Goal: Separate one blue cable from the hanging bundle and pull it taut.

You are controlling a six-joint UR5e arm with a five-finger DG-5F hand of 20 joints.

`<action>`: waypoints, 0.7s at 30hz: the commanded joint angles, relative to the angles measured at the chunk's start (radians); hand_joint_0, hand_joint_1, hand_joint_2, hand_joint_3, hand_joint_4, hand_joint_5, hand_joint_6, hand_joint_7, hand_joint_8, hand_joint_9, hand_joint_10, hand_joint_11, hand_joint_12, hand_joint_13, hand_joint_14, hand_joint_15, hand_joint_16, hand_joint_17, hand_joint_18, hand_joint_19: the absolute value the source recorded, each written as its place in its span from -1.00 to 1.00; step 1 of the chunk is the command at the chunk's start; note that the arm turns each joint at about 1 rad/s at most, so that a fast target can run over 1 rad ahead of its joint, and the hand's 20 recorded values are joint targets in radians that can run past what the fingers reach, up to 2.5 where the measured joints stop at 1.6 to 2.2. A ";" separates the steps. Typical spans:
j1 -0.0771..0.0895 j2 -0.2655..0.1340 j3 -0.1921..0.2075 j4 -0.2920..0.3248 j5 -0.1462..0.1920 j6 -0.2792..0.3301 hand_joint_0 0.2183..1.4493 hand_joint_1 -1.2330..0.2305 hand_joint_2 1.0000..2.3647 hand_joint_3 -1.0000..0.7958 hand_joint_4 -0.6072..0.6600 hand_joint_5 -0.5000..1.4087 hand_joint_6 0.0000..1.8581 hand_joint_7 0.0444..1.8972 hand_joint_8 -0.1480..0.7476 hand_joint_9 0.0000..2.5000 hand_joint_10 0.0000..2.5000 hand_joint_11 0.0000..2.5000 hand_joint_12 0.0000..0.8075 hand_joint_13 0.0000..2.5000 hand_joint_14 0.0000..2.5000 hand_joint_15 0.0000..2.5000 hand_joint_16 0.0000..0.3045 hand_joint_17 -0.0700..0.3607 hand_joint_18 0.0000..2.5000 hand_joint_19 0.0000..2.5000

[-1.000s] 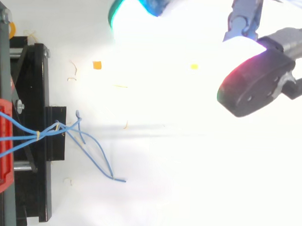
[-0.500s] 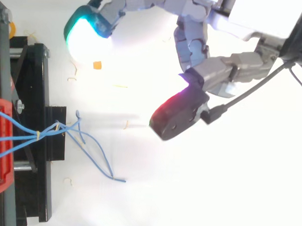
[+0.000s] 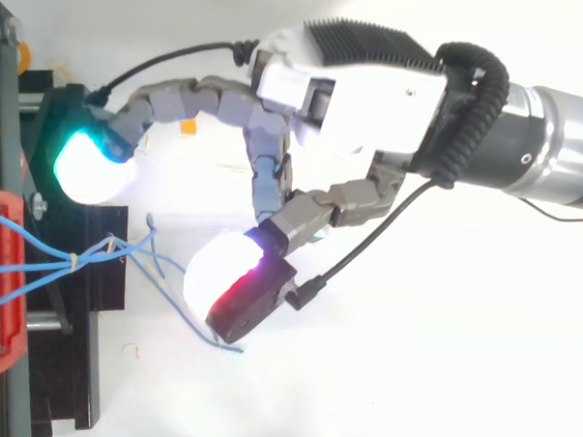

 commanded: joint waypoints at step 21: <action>0.064 -0.067 0.013 0.118 0.077 0.166 -0.83 0.02 -1.00 -0.44 0.30 -0.58 -0.46 -0.32 0.05 0.47 -1.00 0.43 0.08 0.33 -0.99 -0.07 -0.40 0.28 0.14 -0.56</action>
